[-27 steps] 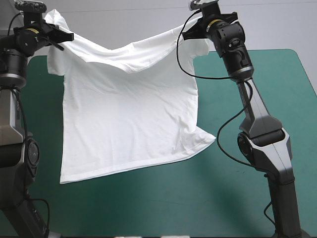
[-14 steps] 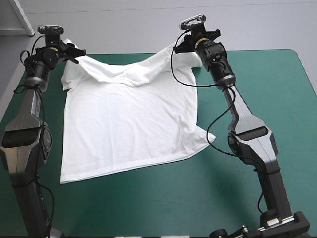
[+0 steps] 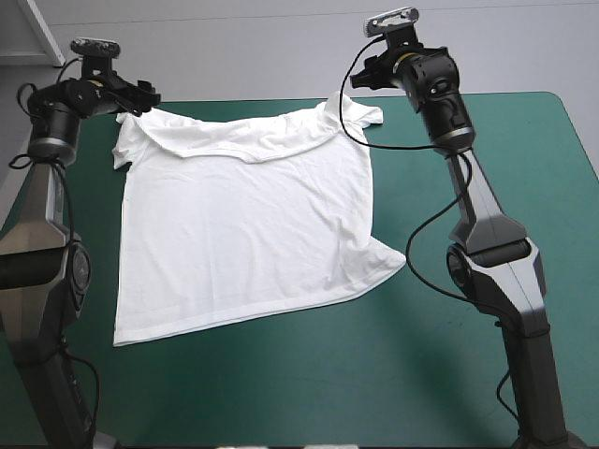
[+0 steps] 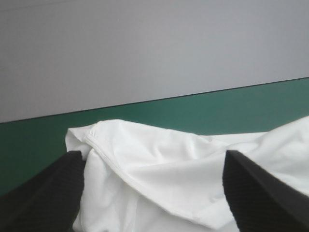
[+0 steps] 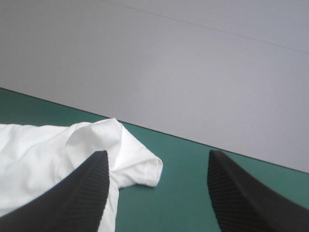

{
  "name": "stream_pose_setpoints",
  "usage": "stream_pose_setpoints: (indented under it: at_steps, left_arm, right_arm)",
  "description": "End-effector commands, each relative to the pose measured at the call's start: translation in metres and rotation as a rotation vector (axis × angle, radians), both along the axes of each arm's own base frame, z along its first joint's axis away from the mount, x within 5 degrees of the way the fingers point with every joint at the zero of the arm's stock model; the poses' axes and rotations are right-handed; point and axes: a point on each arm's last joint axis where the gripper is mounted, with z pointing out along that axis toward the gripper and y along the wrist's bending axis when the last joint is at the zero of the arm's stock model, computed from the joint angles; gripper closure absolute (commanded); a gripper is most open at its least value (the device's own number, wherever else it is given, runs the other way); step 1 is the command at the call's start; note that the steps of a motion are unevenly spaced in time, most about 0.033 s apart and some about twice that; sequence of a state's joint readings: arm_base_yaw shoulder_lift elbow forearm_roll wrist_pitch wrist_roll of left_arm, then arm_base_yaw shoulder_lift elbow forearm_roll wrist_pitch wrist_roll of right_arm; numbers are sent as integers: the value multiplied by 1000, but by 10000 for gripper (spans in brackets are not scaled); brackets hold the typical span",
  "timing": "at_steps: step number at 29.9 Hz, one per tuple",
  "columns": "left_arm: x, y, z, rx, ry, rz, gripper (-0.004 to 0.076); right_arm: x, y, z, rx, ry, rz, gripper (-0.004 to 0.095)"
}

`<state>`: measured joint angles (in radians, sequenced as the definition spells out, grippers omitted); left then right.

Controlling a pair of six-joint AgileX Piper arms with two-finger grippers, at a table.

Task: Fold the cloth

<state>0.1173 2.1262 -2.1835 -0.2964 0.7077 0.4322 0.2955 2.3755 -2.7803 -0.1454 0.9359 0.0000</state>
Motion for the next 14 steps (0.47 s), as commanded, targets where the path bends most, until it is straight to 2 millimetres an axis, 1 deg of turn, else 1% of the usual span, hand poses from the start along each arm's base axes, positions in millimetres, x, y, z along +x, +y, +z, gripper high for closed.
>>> stream_pose_setpoints:
  at_steps: [1,3,4,7,9,11,13,14]
  left_arm:
    - [-59,-7,101,8,-170,-14,167]
    - [-82,-9,119,2,-146,-2,170]
    - [-93,-10,126,5,-126,6,171]
    - [-120,-12,140,-9,-53,28,171]
    - [-133,-13,143,-30,10,39,171]
    - [-143,-13,141,-31,82,55,171]
    - [-150,-13,137,-27,165,54,174]
    - [-151,-13,136,-30,179,61,181]
  right_arm:
    - [-60,-23,82,-7,-56,-19,331]
    - [-75,-28,91,-15,-4,-28,331]
    - [-80,-28,97,-2,-11,-24,331]
    - [-97,-30,112,30,-20,8,331]
    - [-109,-27,120,73,-9,53,331]
    - [-119,-23,122,103,29,116,331]
    - [-127,-21,119,121,80,157,331]
    - [-131,-20,115,126,115,171,331]
